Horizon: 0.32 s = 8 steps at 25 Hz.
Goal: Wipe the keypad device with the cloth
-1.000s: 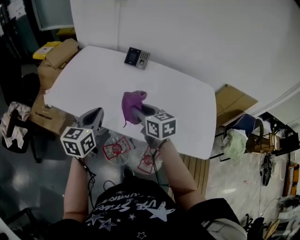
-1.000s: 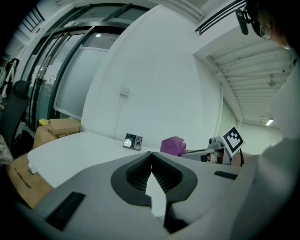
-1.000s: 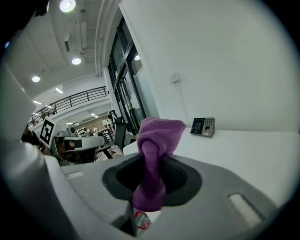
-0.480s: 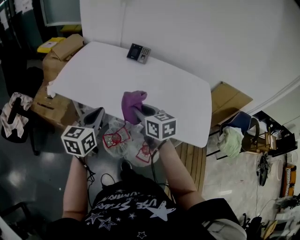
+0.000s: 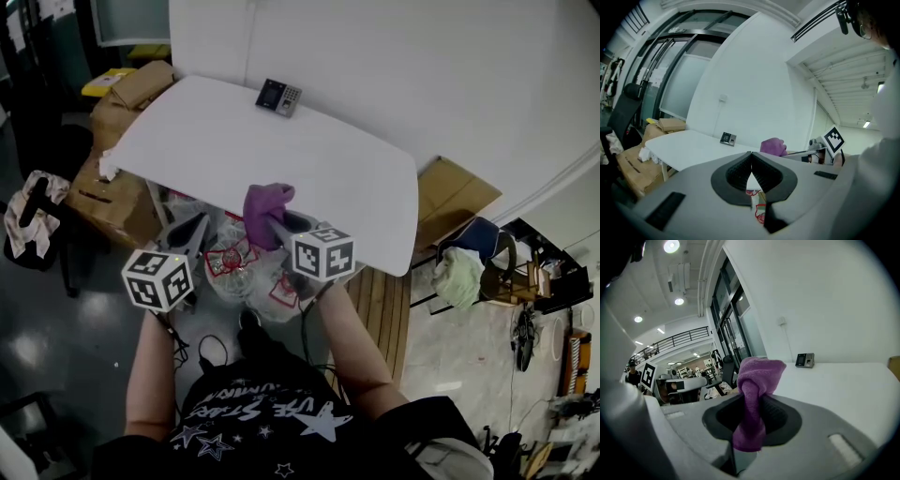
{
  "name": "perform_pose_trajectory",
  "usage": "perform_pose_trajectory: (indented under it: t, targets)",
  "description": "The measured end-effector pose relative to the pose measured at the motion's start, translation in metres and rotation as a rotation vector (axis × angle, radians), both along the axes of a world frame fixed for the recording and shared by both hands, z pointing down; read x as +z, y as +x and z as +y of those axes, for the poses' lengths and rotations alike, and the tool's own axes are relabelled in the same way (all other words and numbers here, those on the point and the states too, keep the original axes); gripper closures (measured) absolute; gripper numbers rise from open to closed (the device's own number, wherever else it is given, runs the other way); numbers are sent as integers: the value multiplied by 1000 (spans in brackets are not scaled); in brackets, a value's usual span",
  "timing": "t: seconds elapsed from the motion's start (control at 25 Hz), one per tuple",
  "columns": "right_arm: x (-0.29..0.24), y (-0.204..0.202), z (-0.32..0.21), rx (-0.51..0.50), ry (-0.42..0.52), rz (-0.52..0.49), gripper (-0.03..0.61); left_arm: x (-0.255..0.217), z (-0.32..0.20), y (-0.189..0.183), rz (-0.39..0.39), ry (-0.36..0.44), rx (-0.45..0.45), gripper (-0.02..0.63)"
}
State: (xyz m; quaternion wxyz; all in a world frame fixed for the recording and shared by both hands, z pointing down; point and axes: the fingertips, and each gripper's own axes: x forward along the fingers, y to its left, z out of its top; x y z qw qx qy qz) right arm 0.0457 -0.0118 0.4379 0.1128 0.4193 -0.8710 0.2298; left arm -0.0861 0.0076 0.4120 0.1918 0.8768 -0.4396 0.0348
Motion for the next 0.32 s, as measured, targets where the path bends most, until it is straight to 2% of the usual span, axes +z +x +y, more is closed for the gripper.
perform_pose_trajectory:
  t: [0.32]
  targets:
    - [6, 8, 45, -2, 6, 8, 483, 8, 44, 12, 3, 5, 11, 607]
